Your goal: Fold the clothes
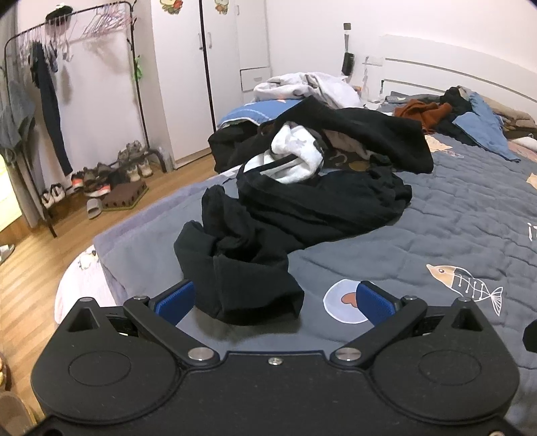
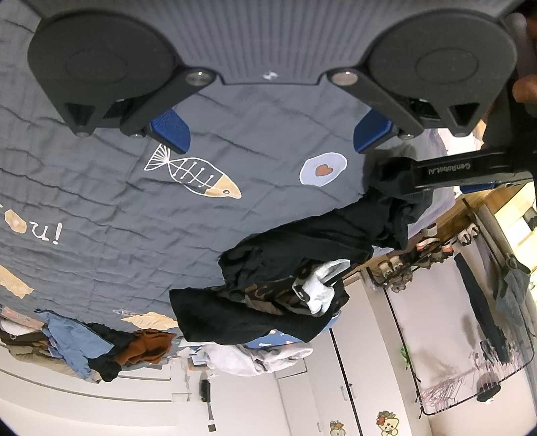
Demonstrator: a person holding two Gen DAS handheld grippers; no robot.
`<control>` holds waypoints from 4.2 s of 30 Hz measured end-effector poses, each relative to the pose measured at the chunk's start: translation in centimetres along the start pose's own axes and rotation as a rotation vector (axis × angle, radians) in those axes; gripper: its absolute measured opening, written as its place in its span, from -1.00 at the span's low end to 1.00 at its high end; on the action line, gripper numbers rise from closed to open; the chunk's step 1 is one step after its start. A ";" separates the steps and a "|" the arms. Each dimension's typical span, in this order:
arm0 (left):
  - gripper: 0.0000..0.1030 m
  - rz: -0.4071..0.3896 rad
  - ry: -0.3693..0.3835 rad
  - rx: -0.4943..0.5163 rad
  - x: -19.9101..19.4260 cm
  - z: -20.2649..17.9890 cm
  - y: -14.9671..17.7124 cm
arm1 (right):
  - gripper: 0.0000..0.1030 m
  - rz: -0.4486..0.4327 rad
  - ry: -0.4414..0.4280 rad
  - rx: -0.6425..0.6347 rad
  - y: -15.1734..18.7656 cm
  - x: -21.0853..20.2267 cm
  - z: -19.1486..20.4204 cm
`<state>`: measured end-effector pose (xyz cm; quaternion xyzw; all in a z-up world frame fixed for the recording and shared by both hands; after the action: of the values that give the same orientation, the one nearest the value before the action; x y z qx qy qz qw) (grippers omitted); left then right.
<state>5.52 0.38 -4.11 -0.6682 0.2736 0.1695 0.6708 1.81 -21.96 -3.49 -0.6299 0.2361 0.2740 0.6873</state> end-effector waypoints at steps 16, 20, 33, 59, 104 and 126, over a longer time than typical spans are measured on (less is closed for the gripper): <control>1.00 0.022 0.000 -0.029 0.2 0.3 0.2 | 1.00 -0.006 -0.006 -0.003 0.2 -0.1 0.5; 1.00 0.029 0.012 -0.028 0.4 0.2 0.2 | 1.00 -0.004 -0.009 0.000 0.1 -0.1 0.5; 1.00 0.029 0.025 -0.029 0.5 0.1 0.4 | 1.00 -0.007 -0.013 0.001 0.0 -0.3 0.5; 1.00 0.040 0.025 -0.048 0.7 0.8 0.5 | 1.00 0.004 -0.026 0.001 0.3 -0.1 1.0; 1.00 -0.126 0.056 -0.227 0.7 9.6 -5.7 | 1.00 -0.061 -0.160 -0.150 -2.4 4.8 9.7; 1.00 -0.123 0.090 -0.396 0.8 13.2 -5.9 | 0.94 0.094 -0.286 -0.211 0.2 14.4 19.9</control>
<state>11.52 13.04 -0.38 -0.8093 0.2233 0.1486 0.5225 11.84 -1.05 -11.40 -0.6412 0.1352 0.4160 0.6305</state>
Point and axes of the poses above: each gripper's, at about its wrist camera, not at the fingertips, and x roughly the way its jaws point, z to its left, y to its underside, the point moved 7 cm from there along x, roughly the way its jaws point, and after that the axes turned 11 degrees about y, right-handed, at the moved point
